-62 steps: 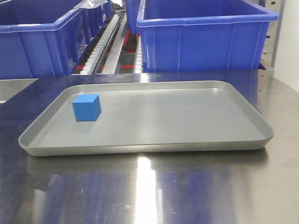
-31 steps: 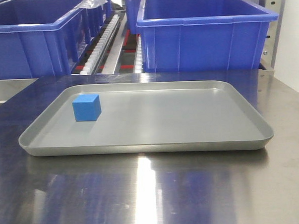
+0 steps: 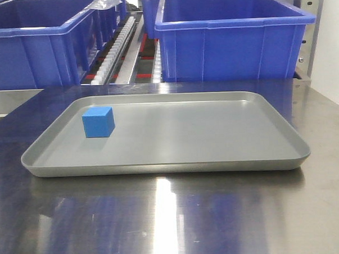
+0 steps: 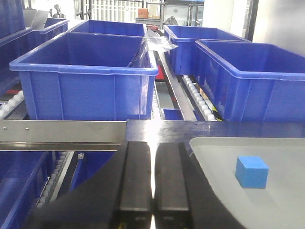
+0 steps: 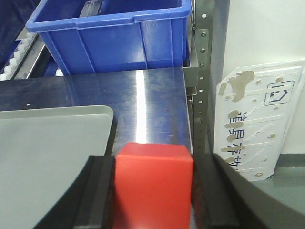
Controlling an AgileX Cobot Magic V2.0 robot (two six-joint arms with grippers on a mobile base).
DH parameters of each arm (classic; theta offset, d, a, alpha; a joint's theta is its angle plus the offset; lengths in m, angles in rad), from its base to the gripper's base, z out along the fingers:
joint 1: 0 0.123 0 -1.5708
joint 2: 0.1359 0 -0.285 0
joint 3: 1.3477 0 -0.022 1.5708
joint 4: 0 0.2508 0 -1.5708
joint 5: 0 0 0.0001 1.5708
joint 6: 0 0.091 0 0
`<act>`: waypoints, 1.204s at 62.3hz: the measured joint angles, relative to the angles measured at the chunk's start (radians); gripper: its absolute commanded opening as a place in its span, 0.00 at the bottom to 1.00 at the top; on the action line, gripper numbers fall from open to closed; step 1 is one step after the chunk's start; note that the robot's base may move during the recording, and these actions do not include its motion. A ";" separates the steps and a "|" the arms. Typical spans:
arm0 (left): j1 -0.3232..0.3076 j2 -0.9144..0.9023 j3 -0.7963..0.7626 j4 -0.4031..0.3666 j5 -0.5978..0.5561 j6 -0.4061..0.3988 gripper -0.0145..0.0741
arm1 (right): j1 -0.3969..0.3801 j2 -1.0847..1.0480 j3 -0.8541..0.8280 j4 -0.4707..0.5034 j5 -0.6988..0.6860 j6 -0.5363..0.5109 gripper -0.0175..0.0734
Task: Sort and place red and blue blocks on shelf
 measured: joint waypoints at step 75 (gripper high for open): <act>0.000 0.000 0.000 0.000 0.000 0.000 0.30 | 0.000 0.000 0.000 0.000 0.000 0.000 0.25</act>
